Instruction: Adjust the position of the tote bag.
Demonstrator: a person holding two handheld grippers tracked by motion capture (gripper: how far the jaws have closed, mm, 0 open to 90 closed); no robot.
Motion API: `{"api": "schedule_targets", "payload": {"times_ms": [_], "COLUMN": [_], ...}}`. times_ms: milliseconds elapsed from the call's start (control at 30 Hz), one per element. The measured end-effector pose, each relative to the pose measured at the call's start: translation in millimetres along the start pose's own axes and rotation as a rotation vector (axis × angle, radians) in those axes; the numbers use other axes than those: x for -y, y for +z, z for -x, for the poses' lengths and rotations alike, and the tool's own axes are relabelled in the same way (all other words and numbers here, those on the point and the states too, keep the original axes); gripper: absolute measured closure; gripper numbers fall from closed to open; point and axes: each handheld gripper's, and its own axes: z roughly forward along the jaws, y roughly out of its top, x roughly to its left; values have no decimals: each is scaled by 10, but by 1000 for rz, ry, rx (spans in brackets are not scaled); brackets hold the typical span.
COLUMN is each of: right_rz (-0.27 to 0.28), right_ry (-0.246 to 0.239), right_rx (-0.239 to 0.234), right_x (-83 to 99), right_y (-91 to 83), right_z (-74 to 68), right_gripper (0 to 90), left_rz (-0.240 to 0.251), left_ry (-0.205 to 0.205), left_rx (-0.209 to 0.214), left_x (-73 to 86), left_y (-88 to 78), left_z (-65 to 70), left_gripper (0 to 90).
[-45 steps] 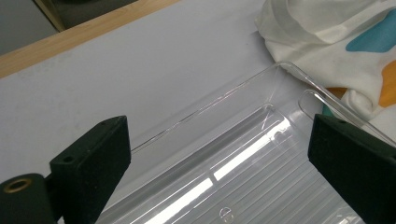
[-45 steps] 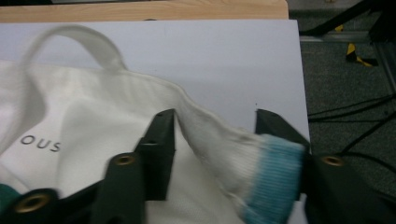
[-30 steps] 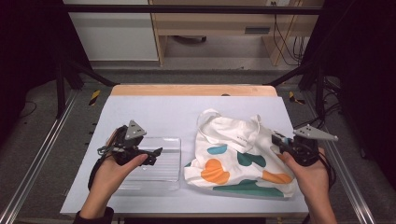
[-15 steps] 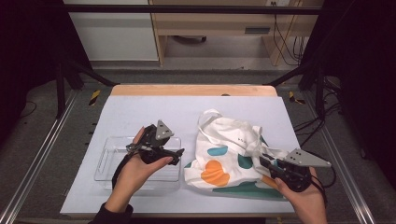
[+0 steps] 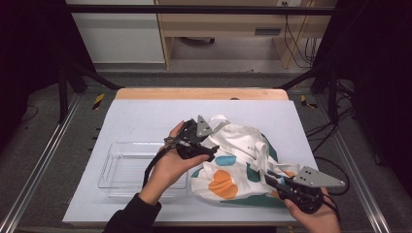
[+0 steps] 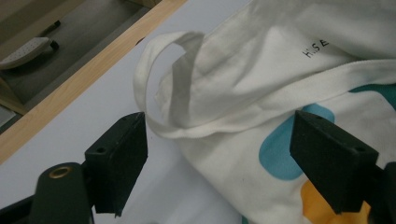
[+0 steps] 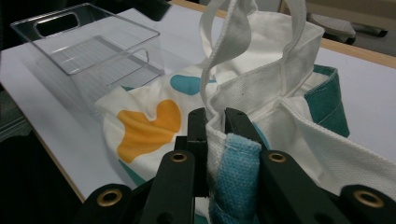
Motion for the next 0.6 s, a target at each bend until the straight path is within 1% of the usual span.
{"api": "schedule_targets", "payload": {"times_ms": [33, 100, 167, 200, 233, 267, 300, 333, 367, 400, 433, 467, 500, 600], "right_rz": [-1, -1, -1, -1, -1, 1, 9, 9, 11, 12, 16, 15, 16, 20], "right_ry": [-14, -18, -25, -25, -26, -31, -33, -33, -33, -32, -35, -35, -34, -27], "right_rx": [-10, -15, -29, -29, -31, -35, -34, -34, -34, -35, -36, -37, -38, -42], "right_x": [-1, 1, 20, 20, 26, 34, 40, 40, 40, 39, 39, 41, 44, 48], "right_y": [-28, -45, -85, -85, -94, -106, -121, -121, -127, -130, -130, -134, -137, -150], "right_z": [-29, -42, -74, -74, -81, -93, -107, -107, -113, -119, -120, -123, -122, -115], "right_gripper": [809, 809, 809, 809, 809, 809, 809, 809, 809, 809, 809, 808, 808, 808], "left_rz": [4, 12, 12, 16, 10, 14, 8, 8, 14, 9, 11, 15, 31, 23], "left_ry": [5, 19, 18, 12, 23, 33, 49, 49, 57, 61, 76, 83, 89, 100], "left_rx": [1, -5, 9, 11, 11, 13, 20, 20, 22, 28, 34, 36, 40, 79], "left_x": [-42, -119, -194, -220, -267, -302, -376, -376, -407, -442, -491, -523, -547, -606], "left_y": [26, 73, 124, 149, 178, 207, 260, 260, 298, 328, 373, 403, 441, 541], "left_z": [15, 40, 64, 77, 93, 108, 126, 126, 133, 136, 138, 143, 150, 164], "left_gripper": [193, 195, 198, 198, 199, 199, 198, 197, 197, 197, 196, 195, 194, 189]}}
